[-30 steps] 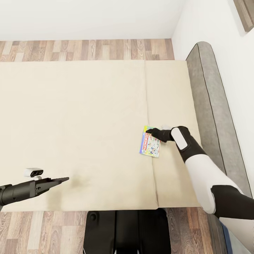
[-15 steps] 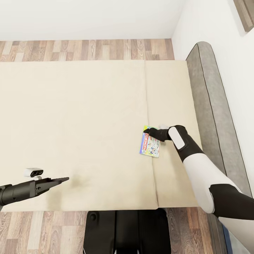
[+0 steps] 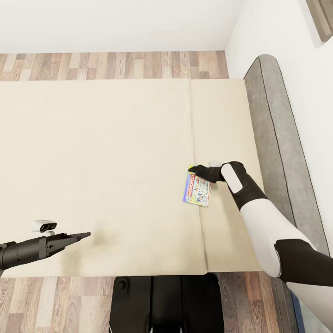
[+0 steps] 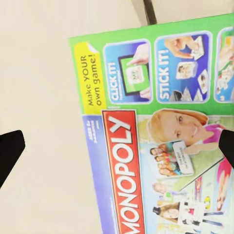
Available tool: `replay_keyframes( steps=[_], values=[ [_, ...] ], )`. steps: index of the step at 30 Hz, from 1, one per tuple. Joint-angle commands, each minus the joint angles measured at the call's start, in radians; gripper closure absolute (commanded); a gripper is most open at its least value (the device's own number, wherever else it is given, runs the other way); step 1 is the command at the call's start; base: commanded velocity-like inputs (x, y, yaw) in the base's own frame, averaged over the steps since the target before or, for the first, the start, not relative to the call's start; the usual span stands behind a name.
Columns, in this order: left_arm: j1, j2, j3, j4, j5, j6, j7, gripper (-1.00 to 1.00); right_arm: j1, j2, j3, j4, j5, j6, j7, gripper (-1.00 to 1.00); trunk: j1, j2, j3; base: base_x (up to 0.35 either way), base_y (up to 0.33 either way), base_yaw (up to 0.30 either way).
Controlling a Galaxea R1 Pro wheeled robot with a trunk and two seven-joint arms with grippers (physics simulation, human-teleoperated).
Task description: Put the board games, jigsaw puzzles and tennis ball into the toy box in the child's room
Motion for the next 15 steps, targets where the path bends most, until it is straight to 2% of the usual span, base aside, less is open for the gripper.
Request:
replay_keyframes(
  steps=[1,11,15],
  values=[
    [0.000,0.000,0.000,0.000,0.000,0.010,-0.004,-1.00,-0.002,-0.001,0.002,-0.002,-0.007,0.003,-0.009,-1.00,0.001,-0.002,-0.001,0.000,0.000,0.000],
    [0.000,0.000,0.000,0.000,0.000,0.011,-0.004,-1.00,-0.036,0.001,0.001,-0.004,-0.012,0.013,-0.126,-1.00,0.001,-0.002,-0.001,0.000,0.000,0.000],
    [0.000,0.000,0.000,0.000,0.000,0.011,-0.004,-1.00,-0.040,0.001,0.001,-0.004,-0.012,0.020,-0.147,-1.00,0.001,-0.002,-0.001,0.000,0.000,0.000]
  ],
)
